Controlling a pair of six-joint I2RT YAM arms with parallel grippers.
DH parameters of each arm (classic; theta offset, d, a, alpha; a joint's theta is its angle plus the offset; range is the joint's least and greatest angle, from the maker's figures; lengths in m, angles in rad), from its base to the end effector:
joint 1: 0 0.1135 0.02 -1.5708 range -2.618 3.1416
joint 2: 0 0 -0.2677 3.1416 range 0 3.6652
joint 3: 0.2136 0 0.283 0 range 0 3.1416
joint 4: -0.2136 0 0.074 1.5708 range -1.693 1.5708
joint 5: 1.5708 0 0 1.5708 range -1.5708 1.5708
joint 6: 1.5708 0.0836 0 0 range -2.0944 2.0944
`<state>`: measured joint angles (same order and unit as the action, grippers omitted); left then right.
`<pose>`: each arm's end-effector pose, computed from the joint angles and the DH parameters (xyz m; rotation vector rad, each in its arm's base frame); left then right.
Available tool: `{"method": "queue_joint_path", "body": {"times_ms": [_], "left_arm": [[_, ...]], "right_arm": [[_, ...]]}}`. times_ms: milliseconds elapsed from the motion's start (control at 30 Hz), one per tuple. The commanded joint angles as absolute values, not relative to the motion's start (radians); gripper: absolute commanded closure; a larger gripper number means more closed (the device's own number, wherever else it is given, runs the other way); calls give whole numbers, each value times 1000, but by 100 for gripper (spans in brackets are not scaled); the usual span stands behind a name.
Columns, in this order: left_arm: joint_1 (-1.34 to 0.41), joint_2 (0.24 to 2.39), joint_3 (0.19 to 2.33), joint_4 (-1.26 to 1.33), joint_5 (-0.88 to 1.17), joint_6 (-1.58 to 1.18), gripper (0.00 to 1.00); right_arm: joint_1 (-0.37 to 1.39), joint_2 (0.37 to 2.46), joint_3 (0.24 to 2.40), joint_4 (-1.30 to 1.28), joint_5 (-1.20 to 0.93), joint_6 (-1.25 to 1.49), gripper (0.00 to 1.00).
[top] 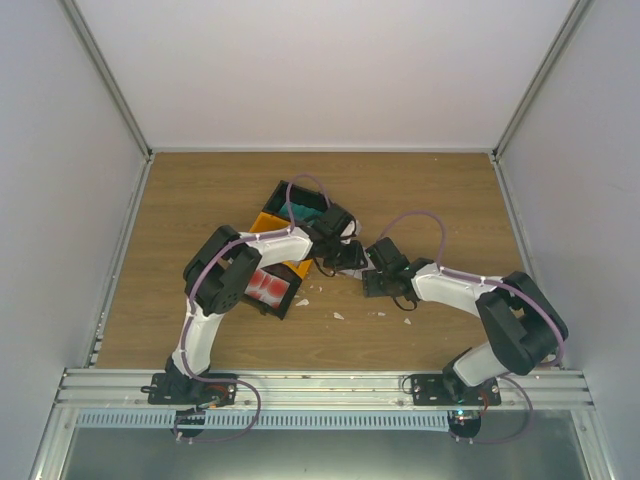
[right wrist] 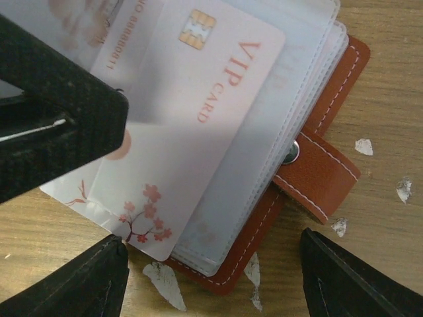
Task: Put the credit cards into the card holder
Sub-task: Insert the credit card into the card holder.
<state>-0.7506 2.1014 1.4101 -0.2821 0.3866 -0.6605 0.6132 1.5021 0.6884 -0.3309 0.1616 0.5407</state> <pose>0.3383 -0.3586 0.0891 0.2917 2.7609 -0.9663 0.2530 0.1616 0.0782 -0.0505 2.6947 0.1352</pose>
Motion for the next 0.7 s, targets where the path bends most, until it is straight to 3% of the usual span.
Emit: {"method": "queue_joint_path", "body": {"times_ms": [0, 367, 667], "left_arm": [[-749, 2134, 1435, -215, 440, -627, 64], [-750, 2173, 1452, -168, 513, -612, 64], [-750, 2174, 1435, -107, 624, -630, 64]], "right_arm": [[620, 1510, 694, -334, 184, 580, 29], [615, 1519, 700, -338, 188, 617, 42], [578, 1463, 678, -323, 161, 620, 44]]}}
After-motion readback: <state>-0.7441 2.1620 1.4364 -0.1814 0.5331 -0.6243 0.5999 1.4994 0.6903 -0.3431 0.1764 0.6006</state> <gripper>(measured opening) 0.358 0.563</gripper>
